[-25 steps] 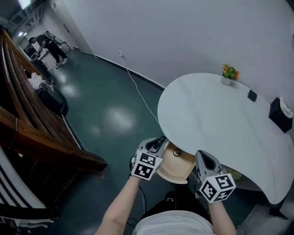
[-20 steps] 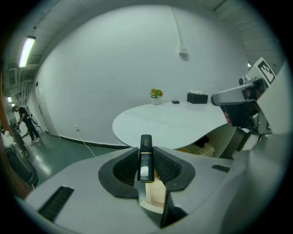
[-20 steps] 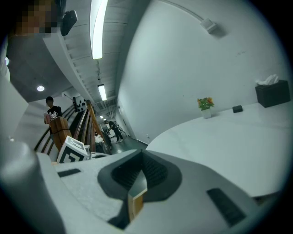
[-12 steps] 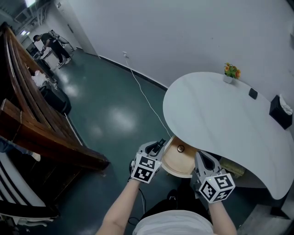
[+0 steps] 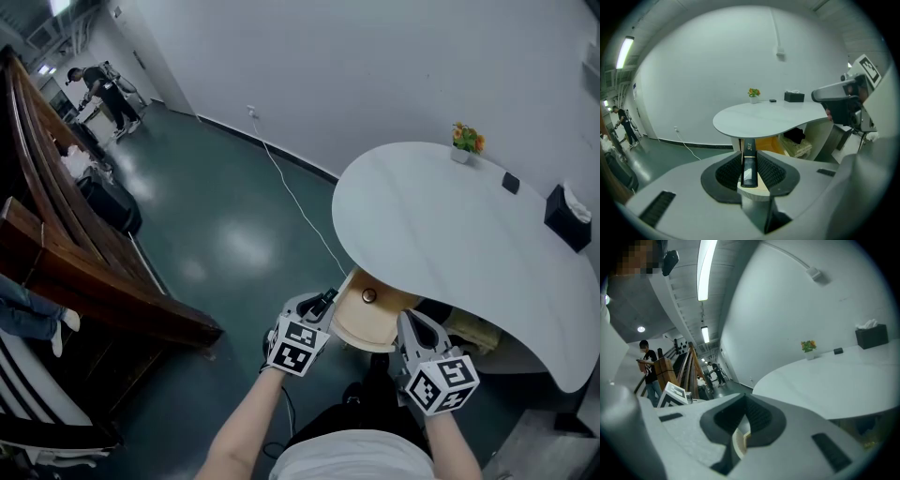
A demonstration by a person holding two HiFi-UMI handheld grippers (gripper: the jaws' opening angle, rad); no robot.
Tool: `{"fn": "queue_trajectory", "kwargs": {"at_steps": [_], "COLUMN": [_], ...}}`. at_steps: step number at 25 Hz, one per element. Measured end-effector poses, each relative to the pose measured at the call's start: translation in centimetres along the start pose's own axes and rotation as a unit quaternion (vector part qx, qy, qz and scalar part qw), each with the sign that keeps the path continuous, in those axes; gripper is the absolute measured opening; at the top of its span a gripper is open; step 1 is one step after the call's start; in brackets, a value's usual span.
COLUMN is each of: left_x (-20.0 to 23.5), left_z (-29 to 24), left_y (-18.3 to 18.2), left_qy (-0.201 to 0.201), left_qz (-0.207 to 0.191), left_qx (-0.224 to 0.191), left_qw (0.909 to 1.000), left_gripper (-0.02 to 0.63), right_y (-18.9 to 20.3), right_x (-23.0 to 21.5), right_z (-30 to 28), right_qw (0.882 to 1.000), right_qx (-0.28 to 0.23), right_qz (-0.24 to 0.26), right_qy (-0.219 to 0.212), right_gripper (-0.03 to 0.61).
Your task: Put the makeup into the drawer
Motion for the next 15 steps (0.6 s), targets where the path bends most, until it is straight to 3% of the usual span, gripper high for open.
{"fn": "queue_trajectory", "kwargs": {"at_steps": [15], "left_x": [-4.2], "left_z": [-4.1], "left_y": [2.6], "left_qy": [0.061], "left_qz": [-0.05], "left_qx": [0.067], "left_qw": [0.9946], "left_gripper": [0.101], "right_y": [2.5], "right_x": [-2.4], "right_z": [3.2], "right_qw": [0.998], "right_qx": [0.016], "right_qz": [-0.034], "right_qy": [0.057], "right_gripper": [0.002]}}
Point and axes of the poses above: the fingertips, and each gripper's own axes: z backward along the fingers, x to its left, y out of its underside, the point moved 4 cm from there along z, backward along the fingers, and after that the axes turned 11 degrees about z, right-handed, at the moved point
